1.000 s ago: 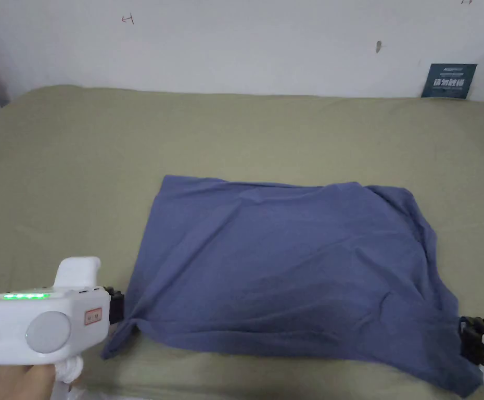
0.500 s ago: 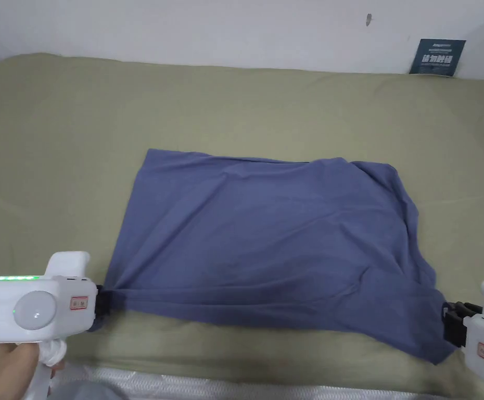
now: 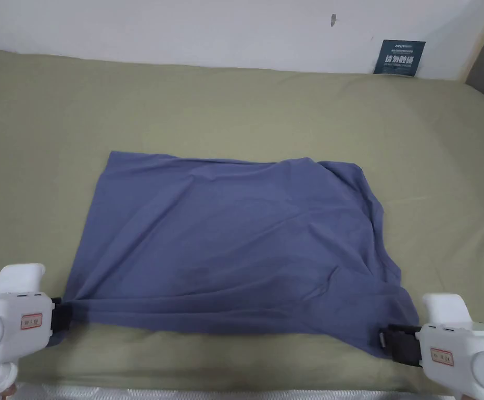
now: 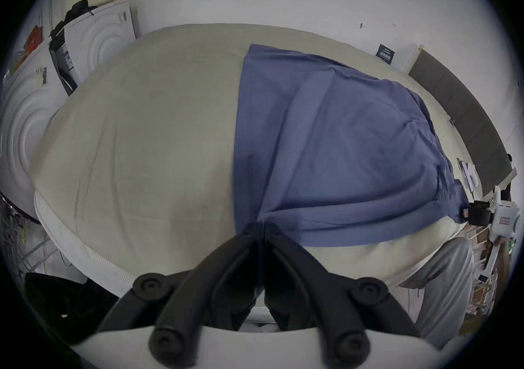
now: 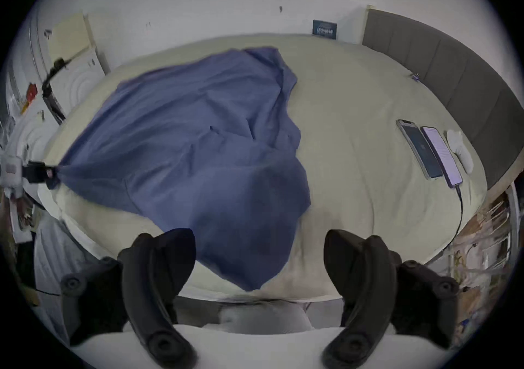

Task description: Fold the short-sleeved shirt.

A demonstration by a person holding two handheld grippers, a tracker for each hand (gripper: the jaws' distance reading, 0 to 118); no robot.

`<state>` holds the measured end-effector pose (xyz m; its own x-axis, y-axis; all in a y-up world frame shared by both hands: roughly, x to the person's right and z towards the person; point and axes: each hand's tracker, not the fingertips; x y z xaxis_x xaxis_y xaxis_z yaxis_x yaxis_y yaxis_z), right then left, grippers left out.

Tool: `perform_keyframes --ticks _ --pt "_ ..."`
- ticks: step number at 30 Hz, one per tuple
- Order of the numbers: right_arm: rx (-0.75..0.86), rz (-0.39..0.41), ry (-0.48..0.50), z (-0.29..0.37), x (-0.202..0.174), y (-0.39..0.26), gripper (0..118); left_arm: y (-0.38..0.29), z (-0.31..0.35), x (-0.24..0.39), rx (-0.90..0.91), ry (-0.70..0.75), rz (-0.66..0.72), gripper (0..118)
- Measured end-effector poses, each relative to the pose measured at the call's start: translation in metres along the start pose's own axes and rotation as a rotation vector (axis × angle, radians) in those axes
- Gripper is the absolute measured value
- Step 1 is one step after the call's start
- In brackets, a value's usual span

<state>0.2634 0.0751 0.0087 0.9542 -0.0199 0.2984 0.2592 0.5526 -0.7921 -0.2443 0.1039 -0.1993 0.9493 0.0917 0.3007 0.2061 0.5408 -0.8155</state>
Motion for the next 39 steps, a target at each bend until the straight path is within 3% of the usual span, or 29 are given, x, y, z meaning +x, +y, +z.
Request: perform_keyframes --ticks 7,14,27,37,38,39 --pt "0.106 -0.016 0.01 0.026 0.005 0.018 4 0.014 0.008 -0.003 0.031 -0.012 -0.007 3" --pt "0.172 0.031 -0.007 0.03 0.007 0.084 4 0.076 0.017 0.007 0.104 -0.017 -0.057 3" --pt "0.132 0.103 -0.066 -0.05 0.0 0.211 4 0.189 -0.056 0.019 0.101 -0.006 -0.048 3" --pt "0.043 0.06 -0.071 -0.112 0.003 0.234 4 0.208 -0.116 0.02 0.01 0.022 -0.045 3" --pt "0.038 0.051 -0.068 -0.114 0.003 0.234 5 0.208 -0.12 0.02 0.003 0.023 -0.04 4" --pt "0.031 0.045 -0.061 -0.116 0.003 0.234 15 0.207 -0.122 0.02 0.0 0.019 -0.032 16"
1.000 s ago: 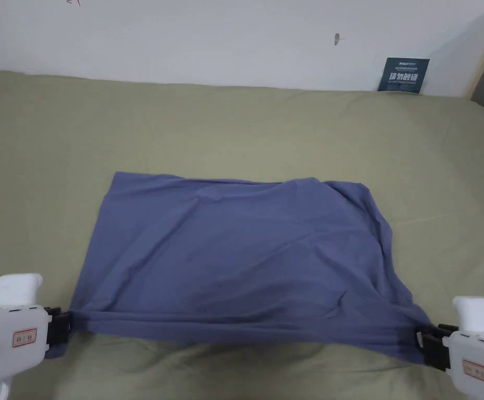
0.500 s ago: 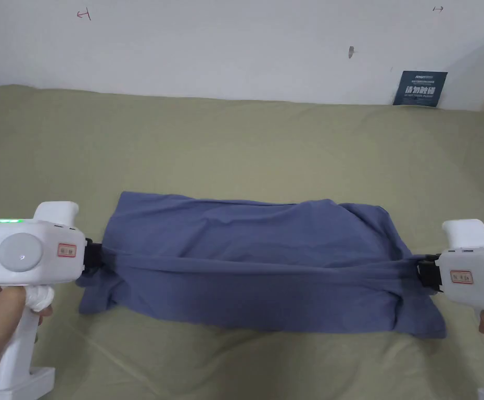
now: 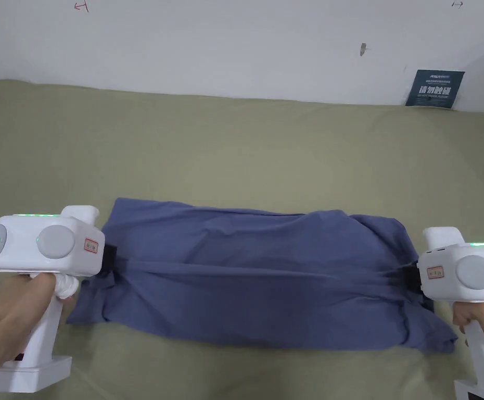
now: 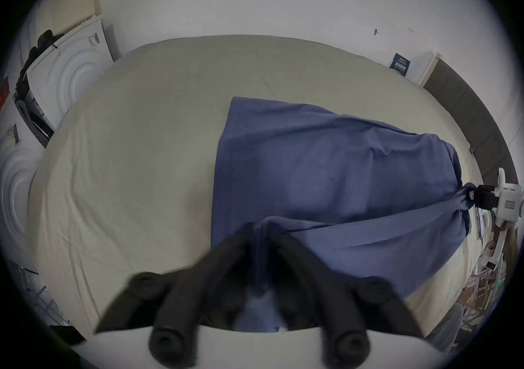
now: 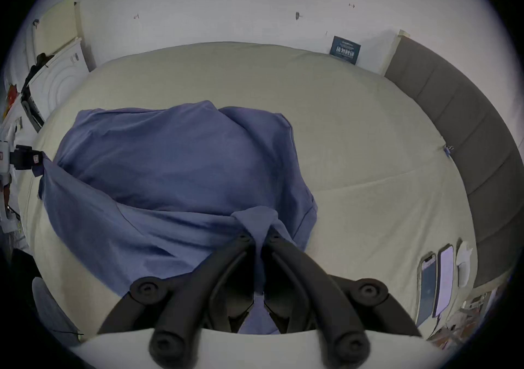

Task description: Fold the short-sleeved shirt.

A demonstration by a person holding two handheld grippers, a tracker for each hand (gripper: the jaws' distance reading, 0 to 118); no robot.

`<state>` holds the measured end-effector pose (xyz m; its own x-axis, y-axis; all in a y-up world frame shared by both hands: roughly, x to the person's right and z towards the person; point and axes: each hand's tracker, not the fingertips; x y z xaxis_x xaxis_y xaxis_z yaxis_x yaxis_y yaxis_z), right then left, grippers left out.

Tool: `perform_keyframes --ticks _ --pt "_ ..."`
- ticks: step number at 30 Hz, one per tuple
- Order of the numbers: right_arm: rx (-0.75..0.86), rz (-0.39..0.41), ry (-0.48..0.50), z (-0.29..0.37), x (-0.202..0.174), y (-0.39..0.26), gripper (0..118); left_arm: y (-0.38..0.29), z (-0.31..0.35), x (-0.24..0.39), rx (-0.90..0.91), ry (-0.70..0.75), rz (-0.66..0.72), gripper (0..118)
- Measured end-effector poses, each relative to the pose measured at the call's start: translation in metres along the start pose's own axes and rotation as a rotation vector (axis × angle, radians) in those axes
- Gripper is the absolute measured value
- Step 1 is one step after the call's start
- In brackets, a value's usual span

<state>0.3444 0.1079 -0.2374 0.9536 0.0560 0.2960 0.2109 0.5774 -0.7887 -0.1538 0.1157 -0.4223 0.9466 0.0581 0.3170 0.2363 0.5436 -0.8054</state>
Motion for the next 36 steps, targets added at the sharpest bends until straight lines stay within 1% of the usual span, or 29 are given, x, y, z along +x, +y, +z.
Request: perform_keyframes --ticks 1,2,3,6,7,8,9,10,11,12,13,14,16,17,18,19,20,22,23,25,27,28,30,31,32,33,34,35,36 --pt "-0.003 -0.001 -0.001 0.0 0.0 -0.001 45 0.0 0.0 0.0 0.004 -0.001 0.005 49" --pt "-0.007 -0.002 -0.022 0.0 0.001 -0.001 98 -0.001 0.001 -0.001 0.027 -0.004 0.008 102" --pt "-0.016 -0.005 -0.027 0.001 0.003 -0.002 116 -0.003 0.002 -0.002 0.03 0.006 0.016 118" --pt "0.098 -0.046 -0.046 0.024 0.009 -0.012 117 -0.009 0.026 -0.007 0.132 0.042 0.055 112" --pt "0.115 -0.052 -0.053 0.031 0.011 -0.016 116 -0.013 0.033 -0.008 0.134 0.052 0.057 111" --pt "0.133 -0.064 -0.067 0.039 0.011 -0.022 105 -0.019 0.041 -0.007 0.138 0.059 0.051 104" --pt "0.168 -0.077 -0.076 0.047 0.011 -0.028 80 -0.023 0.046 -0.008 0.147 0.065 0.04 87" --pt "0.218 -0.093 -0.058 0.056 0.011 -0.035 38 -0.031 0.054 -0.007 0.165 0.078 0.02 56" --pt "0.236 -0.112 -0.039 0.063 0.012 -0.043 0 -0.039 0.06 -0.006 0.172 0.077 0.002 0" --pt "0.227 -0.123 -0.045 0.066 0.012 -0.051 0 -0.045 0.062 -0.006 0.162 0.079 -0.014 0" --pt "0.279 -0.131 -0.061 0.069 0.013 -0.066 0 -0.051 0.061 -0.007 0.15 0.089 -0.021 0" --pt "0.236 -0.128 -0.026 0.067 0.013 -0.075 0 -0.055 0.061 -0.01 0.137 0.077 -0.014 0" --pt "0.218 -0.123 -0.026 0.065 0.012 -0.096 0 -0.063 0.058 -0.016 0.086 0.039 0.017 0" --pt "0.209 -0.113 -0.031 0.063 0.012 -0.105 0 -0.065 0.052 -0.016 0.073 0.039 0.022 3" --pt "0.199 -0.108 -0.037 0.065 0.009 -0.096 0 -0.066 0.048 -0.017 0.07 0.042 0.025 23" --pt "0.186 -0.109 -0.031 0.063 0.01 -0.1 0 -0.066 0.044 -0.019 0.056 0.046 0.034 64" --pt "0.179 -0.116 -0.03 0.061 0.012 -0.106 0 -0.065 0.04 -0.021 0.044 0.046 0.04 118" --pt "0.161 -0.12 -0.029 0.055 0.014 -0.103 0 -0.064 0.027 -0.017 0.003 0.033 0.05 117" --pt "0.156 -0.118 -0.03 0.052 0.015 -0.104 0 -0.06 0.029 -0.014 0.035 0.075 0.019 114" --pt "0.15 -0.116 -0.033 0.047 0.017 -0.11 0 -0.063 0.017 0.001 0.004 0.099 0.017 106" --pt "0.136 -0.118 -0.03 0.047 0.015 -0.1 0 -0.062 0.009 0.008 -0.018 0.117 0.018 104" --pt "0.135 -0.118 -0.032 0.044 0.016 -0.101 0 -0.062 0.008 0.01 -0.028 0.118 0.024 96" --pt "0.132 -0.116 -0.035 0.044 0.017 -0.098 0 -0.068 0.009 0.001 -0.032 0.052 0.069 37" --pt "0.131 -0.117 -0.03 0.044 0.017 -0.096 0 -0.069 0.013 0.002 -0.014 0.057 0.084 14" --pt "0.131 -0.12 -0.025 0.042 0.018 -0.096 0 -0.07 0.015 0.004 -0.003 0.018 0.086 10" --pt "0.132 -0.123 -0.016 0.04 0.018 -0.095 1 -0.069 0.01 -0.001 -0.017 0.031 0.082 10" --pt "0.134 -0.127 -0.004 0.044 0.018 -0.092 16 -0.069 0.009 0.0 -0.016 0.041 0.072 10" --pt "0.134 -0.131 0.005 0.042 0.018 -0.09 71 -0.07 0.009 -0.001 -0.017 0.041 0.061 10" --pt "0.13 -0.135 0.013 0.038 0.018 -0.088 114 -0.07 0.009 -0.001 -0.018 0.041 0.063 10"
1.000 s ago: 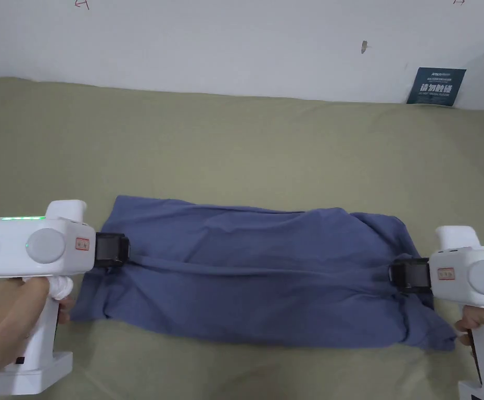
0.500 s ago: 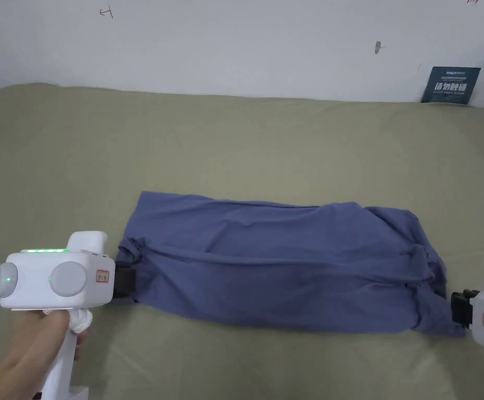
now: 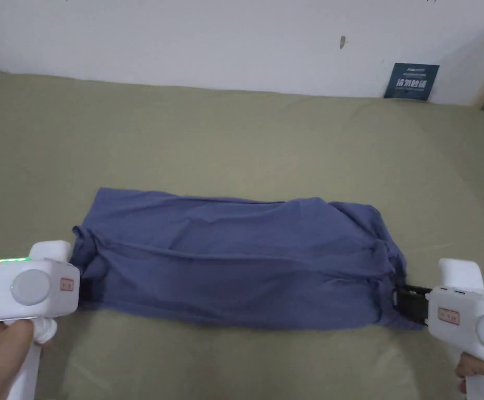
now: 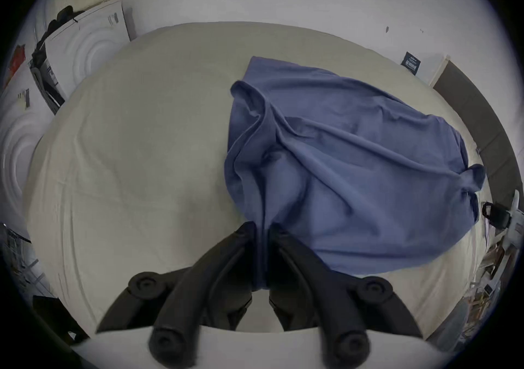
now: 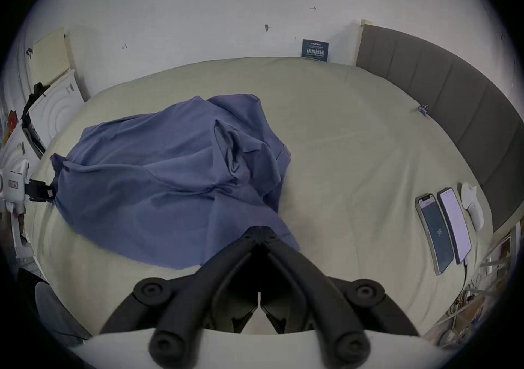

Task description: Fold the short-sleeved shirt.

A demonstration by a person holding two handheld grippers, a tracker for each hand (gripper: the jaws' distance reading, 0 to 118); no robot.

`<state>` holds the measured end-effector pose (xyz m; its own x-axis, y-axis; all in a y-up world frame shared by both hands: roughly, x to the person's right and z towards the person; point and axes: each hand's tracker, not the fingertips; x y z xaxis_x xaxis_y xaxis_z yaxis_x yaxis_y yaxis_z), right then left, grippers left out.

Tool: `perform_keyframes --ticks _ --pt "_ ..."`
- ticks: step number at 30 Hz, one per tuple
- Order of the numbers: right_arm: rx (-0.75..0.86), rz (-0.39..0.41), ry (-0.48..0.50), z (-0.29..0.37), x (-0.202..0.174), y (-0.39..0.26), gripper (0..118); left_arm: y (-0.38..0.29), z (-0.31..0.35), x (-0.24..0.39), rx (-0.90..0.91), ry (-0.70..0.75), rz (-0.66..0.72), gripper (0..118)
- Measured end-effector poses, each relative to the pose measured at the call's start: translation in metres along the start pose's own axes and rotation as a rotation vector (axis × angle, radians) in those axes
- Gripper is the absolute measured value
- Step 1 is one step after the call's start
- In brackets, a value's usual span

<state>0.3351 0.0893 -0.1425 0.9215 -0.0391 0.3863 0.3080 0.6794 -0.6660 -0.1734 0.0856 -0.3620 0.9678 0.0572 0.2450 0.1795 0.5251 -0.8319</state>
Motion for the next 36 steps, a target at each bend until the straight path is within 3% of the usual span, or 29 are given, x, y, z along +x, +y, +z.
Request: perform_keyframes --ticks 1,2,5,6,7,8,9,11,19,36 --pt "-0.028 -0.002 0.01 -0.007 -0.001 0.001 114 0.001 0.002 0.0 0.002 -0.001 0.004 10" --pt "-0.059 -0.015 0.045 -0.006 -0.004 -0.005 106 0.002 0.003 0.0 0.003 -0.003 0.008 10" --pt "-0.103 0.039 -0.015 -0.043 -0.01 -0.003 106 0.002 0.001 0.001 -0.001 -0.002 -0.004 10" --pt "-0.103 0.045 -0.016 -0.015 -0.007 0.008 100 0.003 0.0 0.0 0.0 0.003 -0.012 10" --pt "-0.125 0.052 -0.018 -0.013 -0.006 0.011 81 0.003 -0.001 0.0 0.001 0.005 -0.014 10" --pt "-0.149 0.054 -0.012 -0.014 -0.005 0.013 35 0.004 -0.001 0.0 0.002 0.006 -0.015 10" --pt "-0.143 0.05 -0.014 -0.012 -0.003 0.015 12 0.002 0.0 0.001 0.008 0.011 -0.023 10" --pt "-0.118 0.022 0.01 -0.029 0.002 -0.002 10 0.002 0.002 0.002 0.01 0.011 -0.031 10" --pt "-0.065 0.001 0.017 0.003 0.0 0.0 10 0.003 0.024 0.0 0.056 0.019 -0.056 9" --pt "-0.086 0.041 0.029 0.078 0.004 -0.086 10 -0.092 0.084 -0.016 0.061 0.012 -0.051 9"
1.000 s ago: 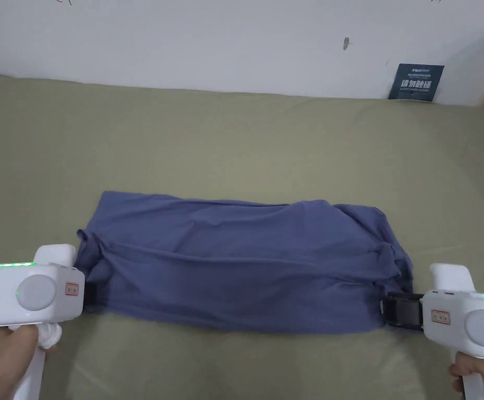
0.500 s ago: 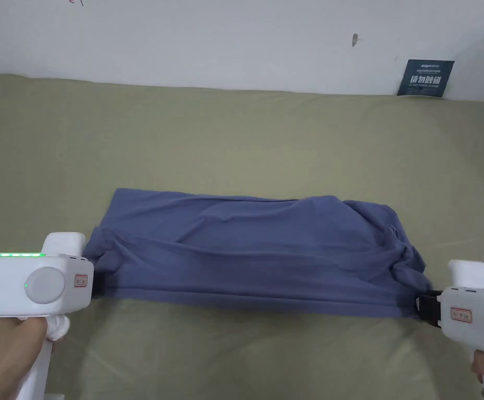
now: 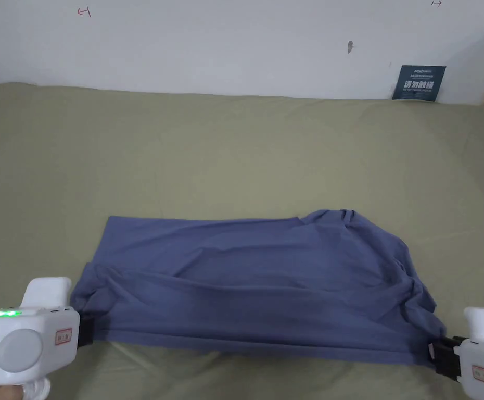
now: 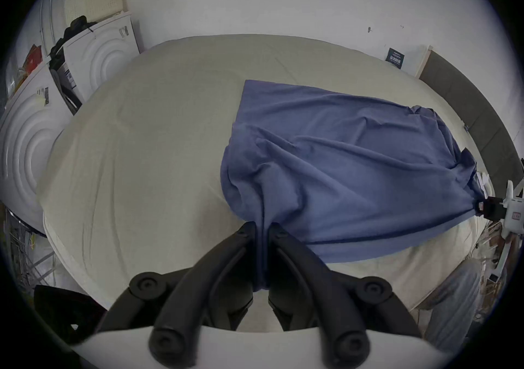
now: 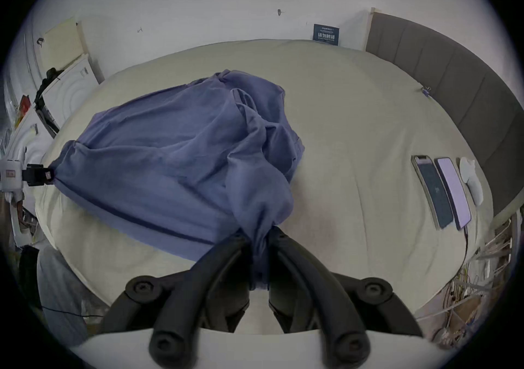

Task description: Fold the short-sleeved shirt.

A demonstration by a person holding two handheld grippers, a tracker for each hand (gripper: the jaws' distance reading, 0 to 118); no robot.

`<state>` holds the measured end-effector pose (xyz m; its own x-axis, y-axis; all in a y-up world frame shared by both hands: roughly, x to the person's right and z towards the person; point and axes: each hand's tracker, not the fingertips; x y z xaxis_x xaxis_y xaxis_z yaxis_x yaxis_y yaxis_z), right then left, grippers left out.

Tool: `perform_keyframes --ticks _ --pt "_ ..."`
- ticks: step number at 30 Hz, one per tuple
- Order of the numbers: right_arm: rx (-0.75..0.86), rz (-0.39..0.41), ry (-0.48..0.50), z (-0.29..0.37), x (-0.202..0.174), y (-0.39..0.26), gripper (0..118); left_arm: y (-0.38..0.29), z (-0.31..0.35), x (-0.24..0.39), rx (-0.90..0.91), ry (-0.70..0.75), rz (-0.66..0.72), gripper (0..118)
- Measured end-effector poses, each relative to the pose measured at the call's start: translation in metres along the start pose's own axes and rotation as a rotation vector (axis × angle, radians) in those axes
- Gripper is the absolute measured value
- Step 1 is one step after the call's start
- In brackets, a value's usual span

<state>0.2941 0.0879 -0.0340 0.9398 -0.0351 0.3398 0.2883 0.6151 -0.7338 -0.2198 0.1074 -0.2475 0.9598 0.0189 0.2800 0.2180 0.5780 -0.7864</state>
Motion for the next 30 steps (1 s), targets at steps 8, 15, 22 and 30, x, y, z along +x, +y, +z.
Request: perform_keyframes --ticks 8,15,22,30 --pt "-0.003 -0.014 0.005 -0.005 0.001 -0.002 31 -0.002 -0.004 0.0 0.001 0.0 0.011 23" --pt "0.068 -0.051 -0.028 0.028 -0.006 0.012 108 0.011 0.009 -0.004 0.08 -0.02 0.01 110" --pt "0.186 -0.011 -0.055 0.014 -0.014 0.05 0 0.04 0.005 0.006 0.145 -0.005 0.01 0" --pt "0.192 -0.007 -0.032 -0.018 -0.022 0.087 0 0.117 -0.046 0.012 0.093 -0.027 0.027 0"
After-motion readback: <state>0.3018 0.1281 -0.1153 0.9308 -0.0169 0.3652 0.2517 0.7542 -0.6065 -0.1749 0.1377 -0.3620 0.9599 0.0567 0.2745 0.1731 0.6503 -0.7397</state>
